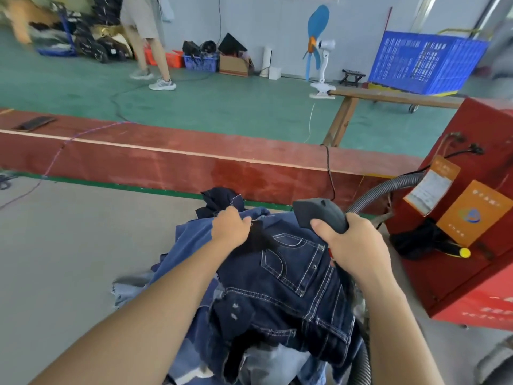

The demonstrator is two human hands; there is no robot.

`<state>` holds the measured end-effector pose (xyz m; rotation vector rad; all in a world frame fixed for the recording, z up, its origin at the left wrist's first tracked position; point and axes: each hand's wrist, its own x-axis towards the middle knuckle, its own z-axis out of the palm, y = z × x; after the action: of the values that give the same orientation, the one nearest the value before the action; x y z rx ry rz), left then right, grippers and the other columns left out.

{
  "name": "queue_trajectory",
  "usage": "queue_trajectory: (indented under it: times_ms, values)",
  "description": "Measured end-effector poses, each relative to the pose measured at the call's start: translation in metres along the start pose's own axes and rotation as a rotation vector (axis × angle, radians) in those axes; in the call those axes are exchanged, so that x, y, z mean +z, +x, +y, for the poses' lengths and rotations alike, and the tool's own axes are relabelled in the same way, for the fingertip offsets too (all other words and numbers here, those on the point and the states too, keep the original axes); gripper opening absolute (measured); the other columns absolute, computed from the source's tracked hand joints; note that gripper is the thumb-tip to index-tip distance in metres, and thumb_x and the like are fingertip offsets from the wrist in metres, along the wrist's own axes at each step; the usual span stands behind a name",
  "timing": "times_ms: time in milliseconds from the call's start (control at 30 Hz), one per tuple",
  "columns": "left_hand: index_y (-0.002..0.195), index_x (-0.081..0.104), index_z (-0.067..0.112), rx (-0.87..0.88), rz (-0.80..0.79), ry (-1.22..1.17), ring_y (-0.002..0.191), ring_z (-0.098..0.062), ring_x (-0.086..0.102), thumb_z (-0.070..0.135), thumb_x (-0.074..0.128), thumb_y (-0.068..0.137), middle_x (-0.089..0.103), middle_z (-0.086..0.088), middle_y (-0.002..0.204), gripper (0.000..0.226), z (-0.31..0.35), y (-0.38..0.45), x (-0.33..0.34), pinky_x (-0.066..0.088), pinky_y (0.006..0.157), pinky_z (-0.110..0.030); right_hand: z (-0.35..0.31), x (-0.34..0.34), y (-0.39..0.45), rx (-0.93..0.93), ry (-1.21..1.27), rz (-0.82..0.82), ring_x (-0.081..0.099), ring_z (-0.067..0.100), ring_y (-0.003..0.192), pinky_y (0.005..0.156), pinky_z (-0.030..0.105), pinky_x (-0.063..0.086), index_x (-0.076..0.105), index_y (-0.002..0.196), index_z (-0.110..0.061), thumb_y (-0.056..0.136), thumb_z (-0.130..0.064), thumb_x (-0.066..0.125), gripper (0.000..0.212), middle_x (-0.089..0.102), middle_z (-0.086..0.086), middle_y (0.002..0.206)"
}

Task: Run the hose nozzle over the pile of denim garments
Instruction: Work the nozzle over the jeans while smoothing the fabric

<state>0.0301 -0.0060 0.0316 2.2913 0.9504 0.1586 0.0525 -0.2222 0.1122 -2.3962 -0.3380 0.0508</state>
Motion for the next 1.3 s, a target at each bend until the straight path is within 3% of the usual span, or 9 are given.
queue_trajectory:
  times_ms: [133,467,567,667,800,900,1033,1167,1300]
  values:
    - [0.065,0.049,0.009,0.069,-0.140,-0.137,0.064,-0.024,0.042,0.035,0.063,0.092,0.040,-0.009,0.063,0.040,-0.004,0.020,0.010,0.027,0.064,-0.032,-0.001,0.002,0.003,-0.015,-0.007,-0.005,0.059,0.020,0.067,0.053,0.030,0.036,0.045,0.074,-0.023,0.085,-0.056,0.059,0.037,0.060,-0.002,0.068]
    - [0.097,0.069,0.009,-0.046,-0.494,-0.961,0.088,-0.022,0.070,0.029,0.064,0.091,0.072,-0.011,0.099,0.021,0.026,0.043,-0.016,0.055,0.076,-0.031,0.004,0.001,0.011,-0.028,0.074,0.023,0.065,0.024,0.062,0.058,0.032,0.046,0.048,0.073,-0.020,0.084,-0.055,0.061,0.039,0.058,-0.002,0.062]
    - [0.103,0.064,0.011,-0.097,-0.322,-0.611,0.118,-0.028,0.054,0.041,0.062,0.092,0.062,-0.008,0.120,0.033,0.013,0.039,-0.001,0.042,0.094,-0.035,0.003,-0.001,0.009,-0.030,0.084,0.034,0.064,0.023,0.061,0.056,0.032,0.047,0.050,0.077,-0.018,0.084,-0.055,0.060,0.039,0.061,0.000,0.064]
    - [0.128,0.049,0.006,-0.153,-0.438,-0.416,0.125,-0.029,0.045,0.051,0.070,0.082,0.048,-0.006,0.130,0.068,-0.001,0.037,0.006,0.040,0.099,-0.038,0.002,0.000,0.006,-0.023,0.068,0.026,0.064,0.023,0.063,0.057,0.031,0.046,0.049,0.077,-0.019,0.085,-0.054,0.060,0.037,0.062,0.000,0.065]
    - [0.107,0.036,0.014,0.125,-0.187,-0.177,0.098,-0.025,0.048,0.029,0.073,0.086,0.046,0.001,0.103,0.045,-0.007,0.023,0.006,0.039,0.069,-0.028,-0.002,0.002,0.004,-0.018,0.026,0.008,0.062,0.021,0.065,0.054,0.029,0.039,0.049,0.079,-0.022,0.085,-0.056,0.058,0.035,0.062,-0.001,0.067]
    - [0.113,0.040,0.023,0.233,-0.128,-0.059,0.105,-0.030,0.052,0.041,0.062,0.091,0.047,-0.001,0.109,0.036,-0.007,0.001,0.012,0.043,0.087,-0.039,-0.006,0.004,0.002,-0.020,0.027,-0.025,0.062,0.022,0.067,0.057,0.030,0.041,0.049,0.080,-0.022,0.085,-0.057,0.057,0.036,0.062,-0.001,0.068]
    - [0.126,0.054,0.023,0.341,0.258,0.097,0.128,-0.025,0.043,0.037,0.054,0.096,0.047,-0.002,0.136,0.033,-0.014,-0.028,0.024,0.036,0.102,-0.042,-0.007,0.007,0.000,-0.034,0.026,-0.084,0.061,0.022,0.068,0.058,0.030,0.040,0.049,0.080,-0.022,0.086,-0.057,0.058,0.036,0.061,-0.001,0.068]
    - [0.155,0.009,0.014,0.168,-0.050,0.255,0.149,-0.021,-0.009,0.053,0.024,0.101,0.000,0.000,0.163,0.068,-0.020,-0.054,0.050,-0.001,0.118,-0.051,-0.008,0.007,-0.004,-0.043,-0.008,-0.096,0.063,0.022,0.069,0.057,0.030,0.038,0.048,0.079,-0.023,0.086,-0.056,0.058,0.035,0.061,-0.002,0.070]
    - [0.154,-0.007,0.014,0.046,-0.050,0.228,0.146,-0.022,-0.022,0.066,0.011,0.094,-0.017,-0.001,0.161,0.081,-0.020,-0.067,0.062,-0.008,0.113,-0.060,-0.003,0.004,-0.006,-0.038,-0.044,-0.136,0.065,0.020,0.057,0.062,0.033,0.048,0.051,0.083,-0.019,0.086,-0.054,0.058,0.036,0.064,0.000,0.067]
